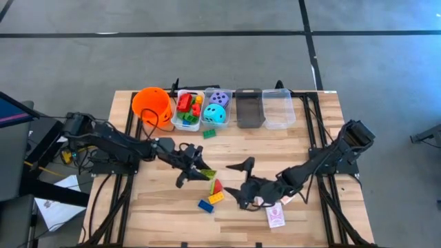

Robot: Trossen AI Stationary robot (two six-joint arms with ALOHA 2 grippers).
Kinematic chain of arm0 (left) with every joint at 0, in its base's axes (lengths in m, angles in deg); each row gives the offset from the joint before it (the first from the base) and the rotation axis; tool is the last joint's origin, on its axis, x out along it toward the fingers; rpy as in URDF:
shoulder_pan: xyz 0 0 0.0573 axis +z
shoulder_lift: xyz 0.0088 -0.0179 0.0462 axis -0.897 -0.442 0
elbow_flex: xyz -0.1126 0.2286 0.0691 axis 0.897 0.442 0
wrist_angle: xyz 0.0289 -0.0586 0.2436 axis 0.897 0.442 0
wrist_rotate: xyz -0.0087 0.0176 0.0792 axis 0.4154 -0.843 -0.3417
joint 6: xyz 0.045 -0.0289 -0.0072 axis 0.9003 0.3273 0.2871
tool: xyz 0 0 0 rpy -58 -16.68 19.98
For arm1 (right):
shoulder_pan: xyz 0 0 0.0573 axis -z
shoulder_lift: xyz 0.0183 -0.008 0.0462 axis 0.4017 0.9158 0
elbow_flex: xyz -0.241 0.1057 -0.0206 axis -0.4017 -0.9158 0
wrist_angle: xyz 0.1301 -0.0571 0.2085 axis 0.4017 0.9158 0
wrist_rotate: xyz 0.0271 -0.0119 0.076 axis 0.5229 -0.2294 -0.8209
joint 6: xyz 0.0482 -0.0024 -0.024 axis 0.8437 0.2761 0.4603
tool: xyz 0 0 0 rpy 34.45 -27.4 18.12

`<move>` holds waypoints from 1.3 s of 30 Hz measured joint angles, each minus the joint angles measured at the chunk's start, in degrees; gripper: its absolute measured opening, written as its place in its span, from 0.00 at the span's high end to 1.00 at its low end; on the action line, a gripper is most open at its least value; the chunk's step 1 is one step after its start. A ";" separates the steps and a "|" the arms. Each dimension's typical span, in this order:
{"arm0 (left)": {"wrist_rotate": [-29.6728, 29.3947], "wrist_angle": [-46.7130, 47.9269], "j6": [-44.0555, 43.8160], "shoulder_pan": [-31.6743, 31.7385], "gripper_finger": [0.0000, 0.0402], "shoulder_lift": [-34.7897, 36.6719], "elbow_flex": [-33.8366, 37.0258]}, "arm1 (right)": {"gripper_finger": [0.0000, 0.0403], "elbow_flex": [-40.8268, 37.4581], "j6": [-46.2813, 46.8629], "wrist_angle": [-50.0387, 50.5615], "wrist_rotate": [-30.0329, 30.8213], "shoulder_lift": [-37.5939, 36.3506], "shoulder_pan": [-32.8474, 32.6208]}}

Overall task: Pick & Place Toys
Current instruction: Put the small top light green game piece into the black bin

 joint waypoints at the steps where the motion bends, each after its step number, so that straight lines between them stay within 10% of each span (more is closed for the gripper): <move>1: -0.33 0.20 -0.02 -0.03 0.67 -1.20 -0.86 | 0.01 0.01 -0.82 -0.55 -0.21 -0.01 0.47; 18: -0.67 0.44 1.57 2.33 0.67 -11.90 -11.06 | 0.06 0.00 -2.39 -0.63 -8.82 -0.02 3.23; 33: -0.58 2.59 1.06 2.31 0.61 -11.70 -11.52 | 0.79 0.00 -0.96 0.07 -2.27 0.02 2.90; 39: -0.41 7.16 7.87 4.62 0.33 -5.97 -11.44 | 0.79 0.02 -0.49 -0.23 5.50 -0.04 1.24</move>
